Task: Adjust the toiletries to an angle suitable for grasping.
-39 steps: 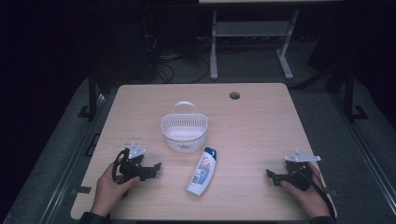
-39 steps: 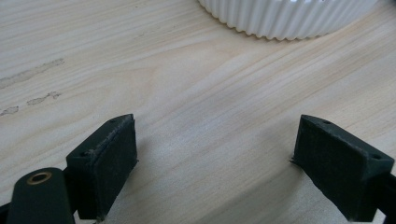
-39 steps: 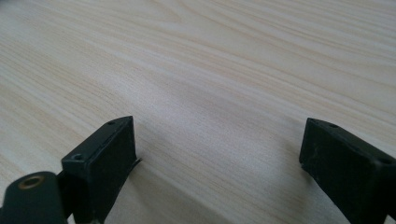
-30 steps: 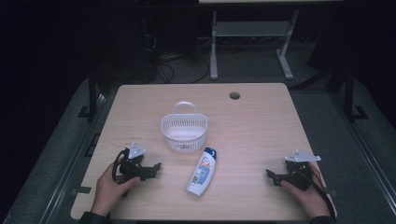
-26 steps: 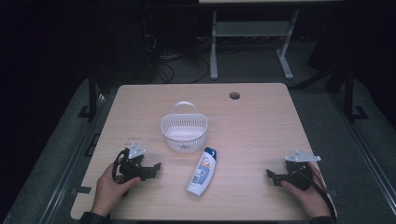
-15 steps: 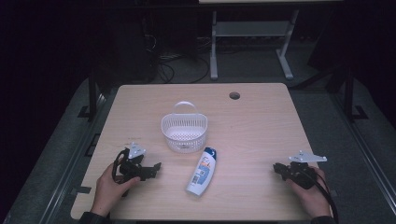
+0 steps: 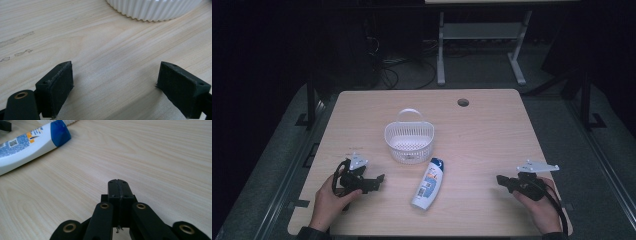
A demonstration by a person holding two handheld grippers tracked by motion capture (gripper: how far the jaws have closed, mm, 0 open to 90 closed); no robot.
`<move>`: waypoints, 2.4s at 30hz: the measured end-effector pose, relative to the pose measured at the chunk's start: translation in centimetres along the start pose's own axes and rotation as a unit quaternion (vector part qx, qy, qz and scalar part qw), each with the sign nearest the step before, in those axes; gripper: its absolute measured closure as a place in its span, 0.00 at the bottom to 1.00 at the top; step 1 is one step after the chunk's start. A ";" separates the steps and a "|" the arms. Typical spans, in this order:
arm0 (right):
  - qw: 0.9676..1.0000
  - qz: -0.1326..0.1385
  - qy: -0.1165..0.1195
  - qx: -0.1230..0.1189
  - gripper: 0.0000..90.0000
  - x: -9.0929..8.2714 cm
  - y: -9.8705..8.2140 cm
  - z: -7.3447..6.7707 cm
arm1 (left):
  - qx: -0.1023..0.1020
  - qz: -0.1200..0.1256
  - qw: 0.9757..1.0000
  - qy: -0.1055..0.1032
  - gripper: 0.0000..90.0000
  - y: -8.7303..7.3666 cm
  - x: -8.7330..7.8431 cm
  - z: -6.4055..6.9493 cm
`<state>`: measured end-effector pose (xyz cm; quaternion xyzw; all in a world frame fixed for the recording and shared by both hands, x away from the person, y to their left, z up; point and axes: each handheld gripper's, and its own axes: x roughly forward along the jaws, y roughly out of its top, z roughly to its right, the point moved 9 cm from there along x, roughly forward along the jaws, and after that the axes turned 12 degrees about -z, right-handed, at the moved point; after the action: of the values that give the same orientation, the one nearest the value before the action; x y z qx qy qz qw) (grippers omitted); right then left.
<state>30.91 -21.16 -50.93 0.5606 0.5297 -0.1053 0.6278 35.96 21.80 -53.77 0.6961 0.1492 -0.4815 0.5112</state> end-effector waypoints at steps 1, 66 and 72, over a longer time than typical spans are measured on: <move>1.000 0.002 0.001 -0.001 1.00 0.0 0.1 -0.1 | 0.000 0.000 1.000 0.000 0.14 0.0 0.0 0.0; 0.988 0.008 0.097 -0.120 1.00 2.2 5.1 -10.8 | 0.000 0.000 1.000 0.000 0.14 0.0 0.0 0.0; 0.985 0.008 0.107 -0.132 1.00 2.7 5.7 -11.9 | 0.000 0.000 1.000 -0.001 0.14 0.0 0.0 0.0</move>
<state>29.64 -8.19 -47.37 0.4848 0.5986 0.0306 0.6369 35.96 21.79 -53.77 0.6958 0.1488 -0.4818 0.5114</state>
